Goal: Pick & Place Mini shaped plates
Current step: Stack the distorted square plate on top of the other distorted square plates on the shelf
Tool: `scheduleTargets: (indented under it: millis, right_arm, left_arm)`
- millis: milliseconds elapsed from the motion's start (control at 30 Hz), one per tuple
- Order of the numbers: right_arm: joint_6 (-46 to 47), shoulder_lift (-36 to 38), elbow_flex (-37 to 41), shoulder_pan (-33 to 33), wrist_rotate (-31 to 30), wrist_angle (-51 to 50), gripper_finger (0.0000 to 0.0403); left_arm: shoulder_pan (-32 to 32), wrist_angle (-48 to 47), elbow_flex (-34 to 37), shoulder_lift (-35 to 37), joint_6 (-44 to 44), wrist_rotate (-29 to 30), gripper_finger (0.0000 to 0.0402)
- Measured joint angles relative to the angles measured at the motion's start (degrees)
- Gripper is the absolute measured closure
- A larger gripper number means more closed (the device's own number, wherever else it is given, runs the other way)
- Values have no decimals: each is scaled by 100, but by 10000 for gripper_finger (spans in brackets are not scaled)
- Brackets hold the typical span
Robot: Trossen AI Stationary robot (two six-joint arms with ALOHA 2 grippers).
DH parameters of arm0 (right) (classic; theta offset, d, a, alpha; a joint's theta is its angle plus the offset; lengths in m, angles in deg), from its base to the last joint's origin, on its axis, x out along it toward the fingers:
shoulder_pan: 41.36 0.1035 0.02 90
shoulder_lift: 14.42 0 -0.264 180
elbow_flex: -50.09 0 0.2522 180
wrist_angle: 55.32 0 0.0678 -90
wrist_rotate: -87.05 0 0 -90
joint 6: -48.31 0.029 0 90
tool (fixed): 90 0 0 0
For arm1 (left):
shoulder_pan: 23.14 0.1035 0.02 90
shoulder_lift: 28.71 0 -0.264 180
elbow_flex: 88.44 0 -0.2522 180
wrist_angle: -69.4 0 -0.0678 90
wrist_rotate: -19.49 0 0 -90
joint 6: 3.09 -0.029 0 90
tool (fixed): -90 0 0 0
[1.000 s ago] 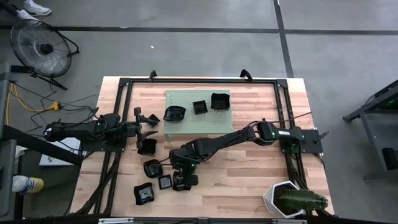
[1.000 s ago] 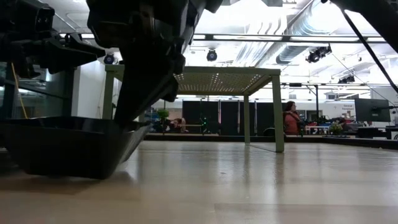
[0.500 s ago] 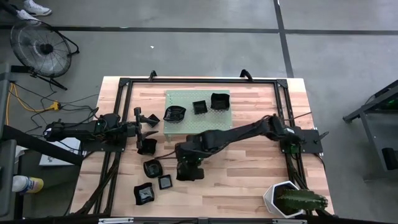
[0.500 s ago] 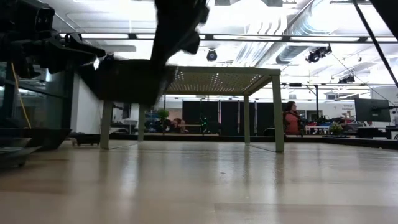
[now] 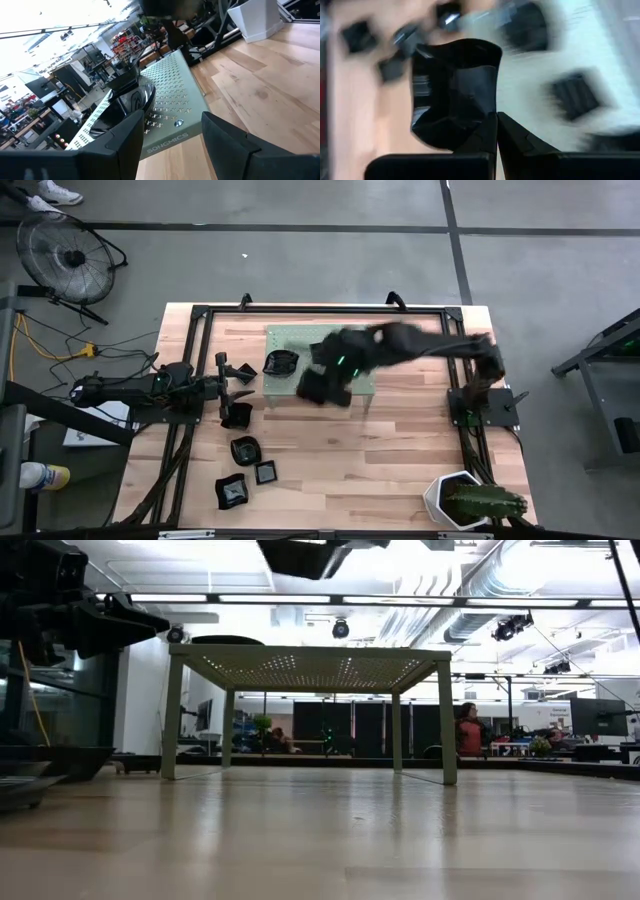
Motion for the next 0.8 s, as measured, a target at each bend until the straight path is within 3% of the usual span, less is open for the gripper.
scheduleTargets:
  millis: [233,533,800]
  right_arm:
    - [789,751,-2,-1053,-495,-376,402]
    - [1221,925,0,-2424,228,-1102,402]
    - [1164,925,4,-2666,472,-1166,402]
  left_arm:
    - [1,0,1,-2,-2,-2,208]
    - [-1,0,2,0,-2,-2,208]
    - [-1,0,0,-1,-2,-2,208]
